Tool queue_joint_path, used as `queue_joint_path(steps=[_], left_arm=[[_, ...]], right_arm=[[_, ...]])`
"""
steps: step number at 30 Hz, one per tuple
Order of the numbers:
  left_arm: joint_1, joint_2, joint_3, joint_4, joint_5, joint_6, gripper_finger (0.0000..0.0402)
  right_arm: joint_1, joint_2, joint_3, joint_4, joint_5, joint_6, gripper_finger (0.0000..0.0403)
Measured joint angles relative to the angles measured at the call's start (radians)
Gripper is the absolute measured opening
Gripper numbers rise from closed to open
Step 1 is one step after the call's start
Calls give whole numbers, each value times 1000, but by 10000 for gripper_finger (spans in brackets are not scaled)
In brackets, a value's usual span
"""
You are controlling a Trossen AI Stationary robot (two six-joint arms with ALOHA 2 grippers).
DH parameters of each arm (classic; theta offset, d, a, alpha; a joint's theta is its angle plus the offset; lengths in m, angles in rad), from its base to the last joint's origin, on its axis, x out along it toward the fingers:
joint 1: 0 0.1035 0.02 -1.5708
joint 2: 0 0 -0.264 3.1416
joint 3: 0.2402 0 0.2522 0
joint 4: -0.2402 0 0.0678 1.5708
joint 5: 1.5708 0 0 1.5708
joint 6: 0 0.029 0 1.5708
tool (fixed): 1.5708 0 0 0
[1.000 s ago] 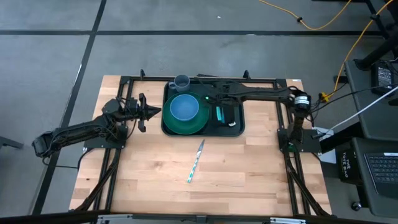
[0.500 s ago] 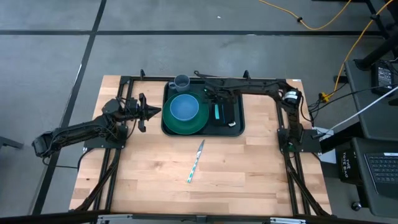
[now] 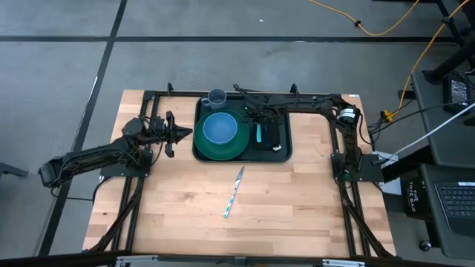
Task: Set up tray
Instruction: Put the blue spoon on top of the black napkin on the green tray
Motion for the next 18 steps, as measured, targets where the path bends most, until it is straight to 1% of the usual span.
queue_joint_path(steps=[4, 10, 18], left_arm=[[0, 0, 0, -1, 0, 1, 12], [0, 0, 0, -1, 0, 3, 9], [0, 0, 0, -1, 0, 2, 12]], right_arm=[[-5, 0, -42, 53, -13, 4, 51], [-13, 0, -43, 64, -20, -35, 51], [-16, 0, -43, 64, -26, -35, 51]])
